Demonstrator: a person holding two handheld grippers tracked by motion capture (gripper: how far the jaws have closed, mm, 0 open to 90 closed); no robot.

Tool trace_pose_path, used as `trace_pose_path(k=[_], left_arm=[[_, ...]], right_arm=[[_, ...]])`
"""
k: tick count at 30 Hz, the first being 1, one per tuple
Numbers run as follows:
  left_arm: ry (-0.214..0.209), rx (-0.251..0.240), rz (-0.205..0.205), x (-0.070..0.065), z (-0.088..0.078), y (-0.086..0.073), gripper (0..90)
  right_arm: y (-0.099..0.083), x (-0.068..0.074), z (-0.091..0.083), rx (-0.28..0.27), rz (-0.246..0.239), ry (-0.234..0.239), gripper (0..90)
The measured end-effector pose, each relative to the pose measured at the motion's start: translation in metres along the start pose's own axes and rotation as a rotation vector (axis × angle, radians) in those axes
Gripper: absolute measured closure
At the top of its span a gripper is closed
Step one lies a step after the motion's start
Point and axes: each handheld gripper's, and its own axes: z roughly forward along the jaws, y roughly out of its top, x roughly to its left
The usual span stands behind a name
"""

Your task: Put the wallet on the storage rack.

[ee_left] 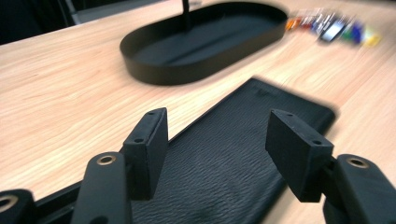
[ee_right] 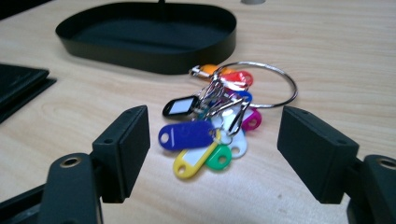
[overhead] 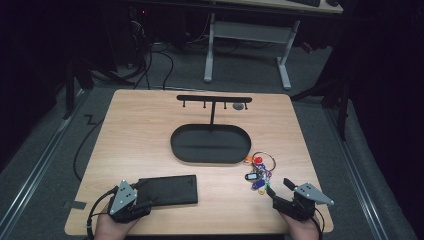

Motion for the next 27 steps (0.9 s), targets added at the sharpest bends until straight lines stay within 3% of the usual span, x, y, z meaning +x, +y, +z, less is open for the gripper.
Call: trace_pose_path(k=[4, 12, 15, 21, 23, 24, 27], left_arm=[[-0.001, 0.039, -0.002, 0.001, 0.006, -0.002, 43.2], [-0.017, 0.043, 0.034, -0.003, 0.008, 0.001, 48.8], [-0.028, 0.053, 0.039, -0.005, 0.010, 0.002, 51.2], [-0.084, 0.057, 0.043, -0.013, 0.013, 0.004, 56.1], [-0.120, 0.061, 0.032, -0.017, 0.014, 0.005, 56.0], [-0.161, 0.076, 0.015, -0.019, 0.016, 0.005, 53.5], [-0.188, 0.072, 0.029, -0.023, 0.017, 0.005, 58.2]], right_arm=[[-0.001, -0.003, -0.002, -0.006, 0.007, -0.014, 26.3], [-0.005, -0.004, 0.001, 0.005, -0.018, 0.012, 22.6], [-0.006, -0.005, 0.003, 0.007, 0.019, 0.019, 21.8], [-0.008, -0.008, 0.003, 0.003, 0.023, 0.023, 21.9], [-0.008, -0.009, 0.003, 0.007, 0.029, 0.026, 22.2], [-0.008, -0.009, 0.004, 0.015, 0.033, 0.035, 22.8], [-0.008, -0.009, 0.006, 0.024, 0.028, 0.039, 23.3]])
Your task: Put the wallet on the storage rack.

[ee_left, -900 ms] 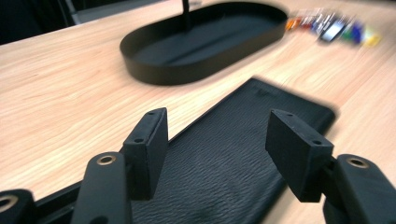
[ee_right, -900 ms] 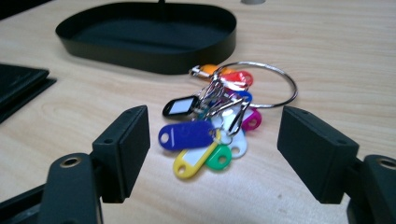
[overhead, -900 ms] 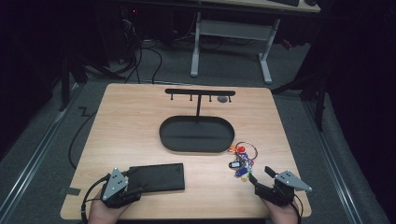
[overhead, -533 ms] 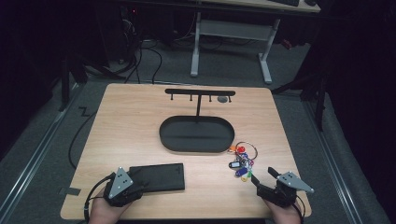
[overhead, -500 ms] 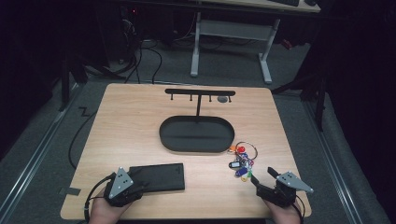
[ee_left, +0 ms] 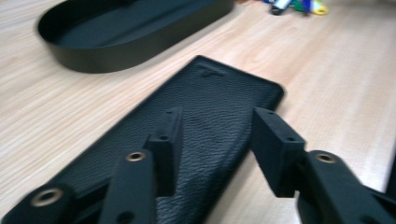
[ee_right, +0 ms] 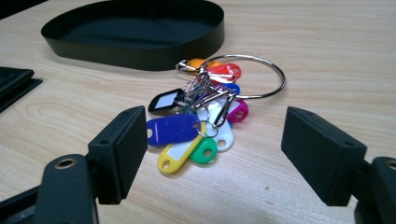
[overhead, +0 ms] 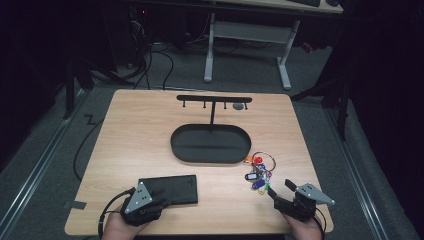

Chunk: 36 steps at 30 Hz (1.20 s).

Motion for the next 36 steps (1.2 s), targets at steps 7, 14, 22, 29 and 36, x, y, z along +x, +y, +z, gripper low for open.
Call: trace_pose_path(k=[7, 14, 22, 29, 36], left_arm=[[-0.098, 0.036, 0.028, -0.014, 0.008, 0.005, 67.6], [-0.161, 0.088, 0.065, -0.028, 0.019, 0.007, 85.5], [-0.115, 0.162, 0.099, -0.036, 0.035, 0.009, 89.1], [-0.069, 0.217, 0.149, -0.034, 0.054, 0.015, 90.0], [-0.036, 0.213, 0.134, -0.029, 0.065, 0.023, 90.0]], right_arm=[[-0.001, -0.001, 0.000, 0.005, 0.007, 0.012, 23.6], [-0.001, -0.003, 0.001, 0.015, 0.017, 0.015, 24.2], [-0.002, -0.002, 0.003, 0.026, 0.012, 0.024, 24.5], [-0.002, -0.001, 0.005, 0.033, 0.005, 0.030, 24.8], [-0.002, -0.002, 0.006, 0.039, 0.005, 0.034, 25.3]])
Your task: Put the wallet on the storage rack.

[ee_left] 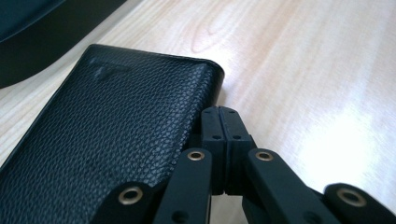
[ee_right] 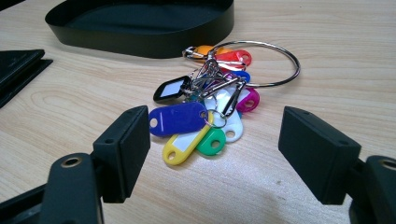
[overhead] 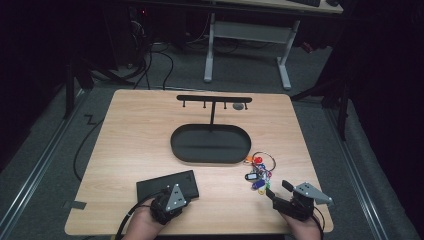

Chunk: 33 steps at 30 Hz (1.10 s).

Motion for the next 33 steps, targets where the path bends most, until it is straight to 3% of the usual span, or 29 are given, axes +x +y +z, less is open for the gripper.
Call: trace_pose_path(k=[10, 18, 21, 23, 26, 30, 33], left_arm=[[0.086, -0.001, -0.027, 0.012, 0.004, 0.013, 90.0], [0.079, -0.032, -0.036, 0.015, 0.003, 0.016, 89.6], [0.051, -0.078, -0.050, 0.016, -0.007, 0.016, 83.5], [0.031, -0.094, -0.022, 0.015, -0.013, 0.012, 75.5], [0.071, -0.071, 0.056, 0.013, -0.026, -0.002, 62.7], [0.091, -0.068, 0.045, 0.016, -0.039, -0.013, 53.8], [0.112, -0.113, 0.036, 0.015, -0.056, -0.026, 50.2]], right_arm=[[-0.001, 0.000, 0.000, 0.006, 0.012, -0.001, 26.2], [-0.001, 0.001, 0.001, 0.008, 0.006, -0.001, 26.4], [-0.002, 0.000, 0.001, 0.009, 0.015, -0.005, 26.3], [-0.002, 0.000, 0.000, 0.006, 0.014, -0.003, 26.2], [-0.003, -0.002, 0.001, 0.013, 0.015, -0.005, 26.1], [-0.003, -0.003, 0.001, 0.009, 0.017, -0.007, 26.1], [-0.002, -0.002, -0.002, -0.001, 0.009, -0.005, 26.1]])
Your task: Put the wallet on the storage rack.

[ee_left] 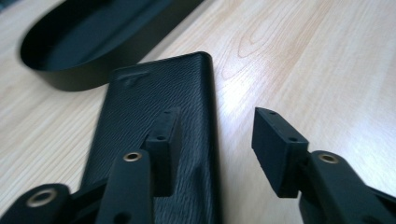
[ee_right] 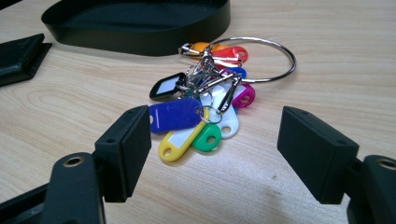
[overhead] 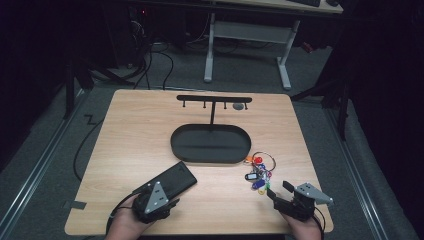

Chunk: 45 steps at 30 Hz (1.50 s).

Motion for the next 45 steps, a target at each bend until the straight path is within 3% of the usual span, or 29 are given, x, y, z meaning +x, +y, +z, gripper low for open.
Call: trace_pose_path(k=[4, 10, 13, 17, 27, 31, 36, 39, 42, 45], left_arm=[[0.028, -0.007, -0.012, 0.002, -0.014, -0.017, 45.7], [0.032, 0.034, -0.057, 0.008, -0.014, -0.026, 45.4], [0.032, 0.033, -0.030, 0.005, -0.014, -0.026, 49.4], [0.035, 0.064, 0.014, 0.000, -0.012, -0.028, 45.3], [0.032, 0.051, 0.013, 0.000, -0.008, -0.032, 43.4], [0.062, 0.041, 0.037, 0.002, -0.005, -0.031, 41.9], [0.049, 0.052, 0.051, 0.002, 0.001, -0.032, 41.6], [0.077, 0.057, 0.081, 0.000, 0.002, -0.033, 45.5], [0.134, 0.051, 0.157, -0.006, 0.004, -0.037, 48.7], [0.135, 0.050, 0.151, -0.006, 0.004, -0.037, 50.2]], right_arm=[[0.001, -0.001, 0.000, -0.003, 0.005, 0.003, 26.1], [0.003, 0.000, 0.002, -0.005, -0.003, 0.005, 26.1], [0.003, 0.002, 0.003, 0.000, -0.011, 0.008, 26.1], [0.004, 0.000, 0.002, 0.006, -0.008, 0.001, 26.0], [0.003, 0.002, 0.003, 0.015, -0.009, -0.004, 25.8], [0.003, 0.003, 0.005, 0.020, -0.018, 0.002, 25.8], [0.002, 0.004, 0.007, 0.028, -0.023, 0.003, 25.8], [0.002, 0.004, 0.006, 0.027, -0.019, 0.001, 25.9], [0.002, 0.002, 0.006, 0.023, -0.014, 0.002, 25.9], [0.002, 0.002, 0.005, 0.020, -0.006, 0.002, 26.0]])
